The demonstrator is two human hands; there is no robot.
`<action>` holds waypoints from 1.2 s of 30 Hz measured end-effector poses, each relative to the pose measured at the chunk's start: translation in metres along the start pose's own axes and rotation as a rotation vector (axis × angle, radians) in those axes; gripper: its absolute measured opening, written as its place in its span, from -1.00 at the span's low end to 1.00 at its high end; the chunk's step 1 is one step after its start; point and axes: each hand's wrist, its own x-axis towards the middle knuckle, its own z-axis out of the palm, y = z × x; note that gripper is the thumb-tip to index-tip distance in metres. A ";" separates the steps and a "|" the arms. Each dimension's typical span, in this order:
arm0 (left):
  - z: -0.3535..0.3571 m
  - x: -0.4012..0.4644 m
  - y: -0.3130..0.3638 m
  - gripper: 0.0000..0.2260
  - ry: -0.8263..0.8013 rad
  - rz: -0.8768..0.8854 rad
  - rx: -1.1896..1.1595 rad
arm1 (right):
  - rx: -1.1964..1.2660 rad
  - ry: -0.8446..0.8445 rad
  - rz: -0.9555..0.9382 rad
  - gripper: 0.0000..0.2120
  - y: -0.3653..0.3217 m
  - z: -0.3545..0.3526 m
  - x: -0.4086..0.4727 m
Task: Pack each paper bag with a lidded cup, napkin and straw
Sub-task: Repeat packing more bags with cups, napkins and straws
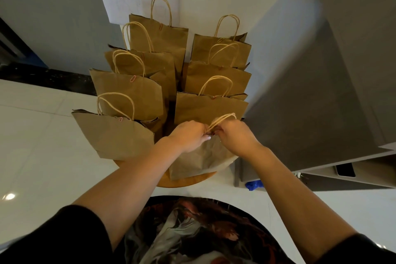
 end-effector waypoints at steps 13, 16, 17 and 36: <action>-0.001 0.001 0.003 -0.74 0.023 -0.021 -0.042 | -0.261 -0.217 -0.021 -0.77 -0.006 -0.005 0.023; 0.000 0.000 0.003 -0.74 0.044 -0.017 -0.032 | -0.309 -0.099 -0.118 -0.77 -0.005 0.000 0.020; 0.001 0.000 0.002 -0.73 0.050 -0.015 -0.026 | -0.310 -0.078 -0.140 -0.78 -0.005 0.001 0.018; -0.011 0.035 0.001 -0.79 0.288 0.075 0.061 | -0.325 0.045 0.098 -0.72 0.008 -0.011 0.026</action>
